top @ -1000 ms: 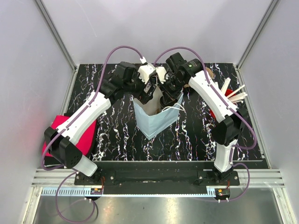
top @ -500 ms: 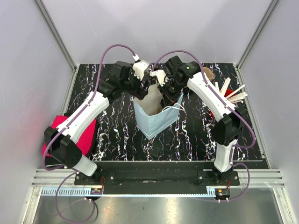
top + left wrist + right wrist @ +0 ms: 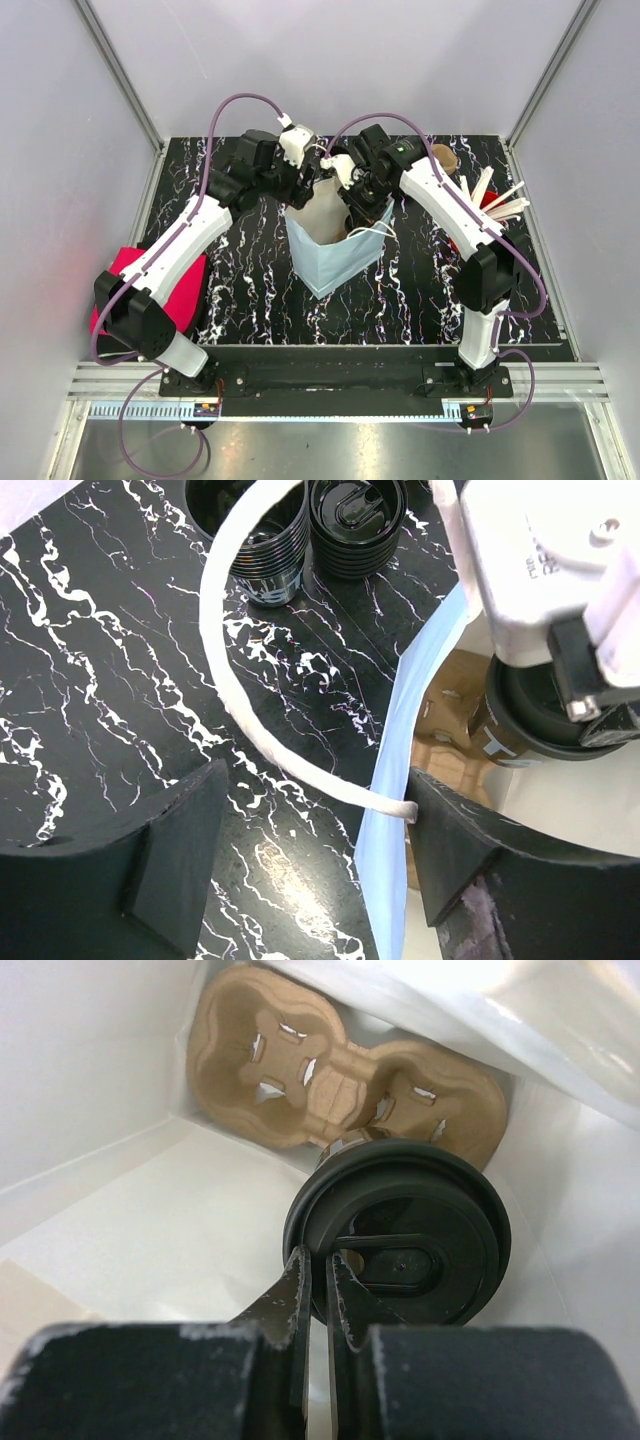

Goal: Pack the takeout coffee

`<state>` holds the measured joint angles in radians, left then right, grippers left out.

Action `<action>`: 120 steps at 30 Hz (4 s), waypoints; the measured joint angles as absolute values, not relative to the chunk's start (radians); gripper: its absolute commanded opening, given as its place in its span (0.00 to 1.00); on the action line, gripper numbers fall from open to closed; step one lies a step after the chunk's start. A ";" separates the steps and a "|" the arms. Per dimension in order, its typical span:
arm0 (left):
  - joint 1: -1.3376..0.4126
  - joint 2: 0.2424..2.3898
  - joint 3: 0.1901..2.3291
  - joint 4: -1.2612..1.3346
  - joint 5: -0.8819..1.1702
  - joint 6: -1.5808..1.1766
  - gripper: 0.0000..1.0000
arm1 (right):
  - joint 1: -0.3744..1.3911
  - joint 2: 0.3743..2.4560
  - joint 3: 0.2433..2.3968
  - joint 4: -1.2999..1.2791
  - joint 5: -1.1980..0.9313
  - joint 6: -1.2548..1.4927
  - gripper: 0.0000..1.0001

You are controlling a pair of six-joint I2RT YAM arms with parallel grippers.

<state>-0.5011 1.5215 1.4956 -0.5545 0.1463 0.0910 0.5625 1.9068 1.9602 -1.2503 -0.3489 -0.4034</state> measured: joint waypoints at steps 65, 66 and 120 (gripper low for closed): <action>-0.457 1.579 1.503 -0.546 0.192 -0.025 0.57 | 0.563 1.879 1.796 -1.108 -0.270 -0.452 0.00; -0.457 1.579 1.503 -0.546 0.194 -0.026 0.57 | 0.563 1.878 1.794 -1.104 -0.269 -0.452 0.00; -0.456 1.579 1.495 -0.527 0.225 -0.035 0.56 | 0.563 1.830 1.663 -0.952 -0.255 -0.473 0.00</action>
<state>-0.4557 1.5791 1.4952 -0.5274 0.2253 -0.0353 0.5632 1.8297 1.6634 -0.9516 -0.2546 -0.4728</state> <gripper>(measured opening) 0.558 0.099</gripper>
